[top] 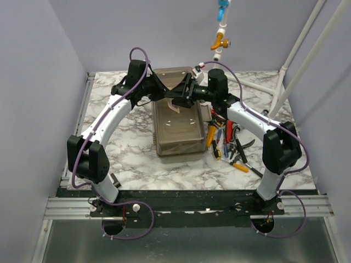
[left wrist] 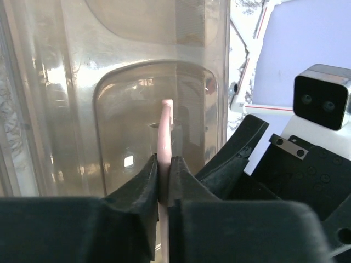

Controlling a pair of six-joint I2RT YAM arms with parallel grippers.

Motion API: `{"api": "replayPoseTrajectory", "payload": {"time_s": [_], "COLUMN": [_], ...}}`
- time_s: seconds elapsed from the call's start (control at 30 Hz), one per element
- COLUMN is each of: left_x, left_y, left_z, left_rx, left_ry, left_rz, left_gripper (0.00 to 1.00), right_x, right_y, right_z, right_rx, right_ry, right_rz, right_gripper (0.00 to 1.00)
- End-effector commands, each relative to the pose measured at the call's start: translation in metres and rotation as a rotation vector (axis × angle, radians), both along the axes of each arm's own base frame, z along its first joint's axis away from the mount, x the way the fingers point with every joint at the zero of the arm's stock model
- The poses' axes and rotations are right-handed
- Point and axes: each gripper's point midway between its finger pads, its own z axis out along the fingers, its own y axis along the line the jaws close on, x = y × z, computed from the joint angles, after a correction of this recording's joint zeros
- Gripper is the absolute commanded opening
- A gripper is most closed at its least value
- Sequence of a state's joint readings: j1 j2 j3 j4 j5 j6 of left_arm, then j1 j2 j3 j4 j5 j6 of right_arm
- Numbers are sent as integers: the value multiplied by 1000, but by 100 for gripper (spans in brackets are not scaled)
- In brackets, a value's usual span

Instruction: Pack the tool kit

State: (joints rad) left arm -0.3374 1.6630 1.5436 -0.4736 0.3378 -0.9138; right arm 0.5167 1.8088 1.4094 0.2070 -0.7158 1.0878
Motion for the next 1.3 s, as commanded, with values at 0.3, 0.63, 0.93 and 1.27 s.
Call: {"api": "replayPoseTrajectory", "payload": {"time_s": [0.3,0.63,0.93,1.27], "left_x": [-11,-8,-18,-18], "left_y": [-11,-29,-9,28], "left_z": [16,65,119,110], "left_rx": [78,26,37,36], "left_ry": [-44,-93,-188,-191], "left_rz": [-28,-66,-62,-82], "left_gripper": [0,0,0,0], "right_x": [20,46,53,64], "right_y": [-87,-173,-194,-206], "right_z": [26,-28,-72,-98], "right_rx": [-90,-374,-516,-698], "right_ry": [-94,-74,-40,-59], "right_rz": [-174,-447,-516,-523], "right_gripper": [83,85,83,78]}}
